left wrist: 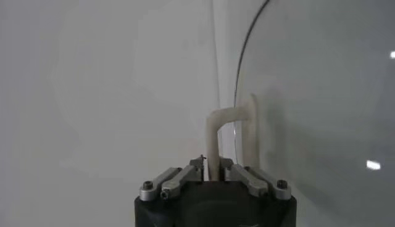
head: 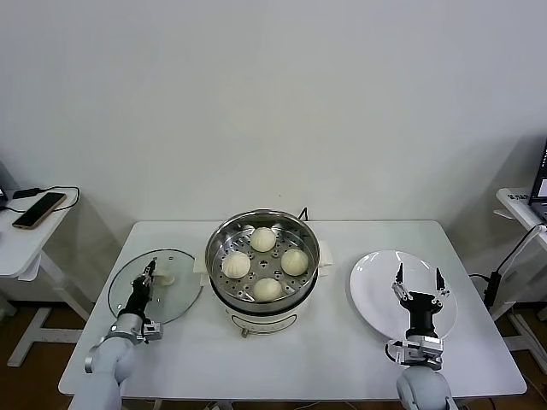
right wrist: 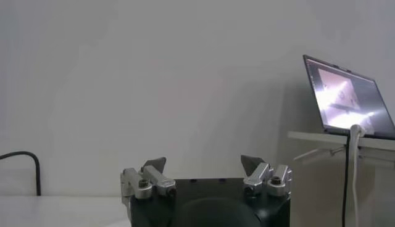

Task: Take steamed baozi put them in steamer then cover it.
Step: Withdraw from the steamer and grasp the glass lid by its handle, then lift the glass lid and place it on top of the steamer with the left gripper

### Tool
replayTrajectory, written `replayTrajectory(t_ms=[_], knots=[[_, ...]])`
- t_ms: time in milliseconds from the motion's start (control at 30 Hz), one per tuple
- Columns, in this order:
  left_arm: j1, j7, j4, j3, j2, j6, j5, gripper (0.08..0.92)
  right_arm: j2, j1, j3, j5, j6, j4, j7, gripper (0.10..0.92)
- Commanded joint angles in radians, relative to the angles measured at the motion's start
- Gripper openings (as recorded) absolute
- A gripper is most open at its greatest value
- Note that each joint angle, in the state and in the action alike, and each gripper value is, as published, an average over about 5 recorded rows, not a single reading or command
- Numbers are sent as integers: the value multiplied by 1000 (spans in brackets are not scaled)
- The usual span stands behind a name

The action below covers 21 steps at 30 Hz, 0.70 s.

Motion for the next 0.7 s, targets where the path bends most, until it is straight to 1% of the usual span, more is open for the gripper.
replayTrajectory(t_ms=[33, 267, 367, 533, 600, 700], knots=[[63, -1, -172, -23, 22, 4, -87, 193, 0, 2, -1, -3, 1, -2, -1, 823], [140, 24, -488, -114, 82, 24, -190, 193, 0, 5, 1, -4, 4, -1, -3, 823], [162, 46, -631, -124, 99, 39, -236, 193, 2, 5, 2, -5, 5, 0, -4, 823], [192, 101, -843, -63, 109, 78, -276, 193, 3, 3, 6, -6, 6, 6, -4, 823], [202, 134, -911, -15, 112, 103, -279, 193, 1, 2, 8, -6, 5, 9, -4, 823], [203, 183, -983, 95, 119, 161, -285, 193, -2, -2, 12, -6, 4, 14, -4, 823]])
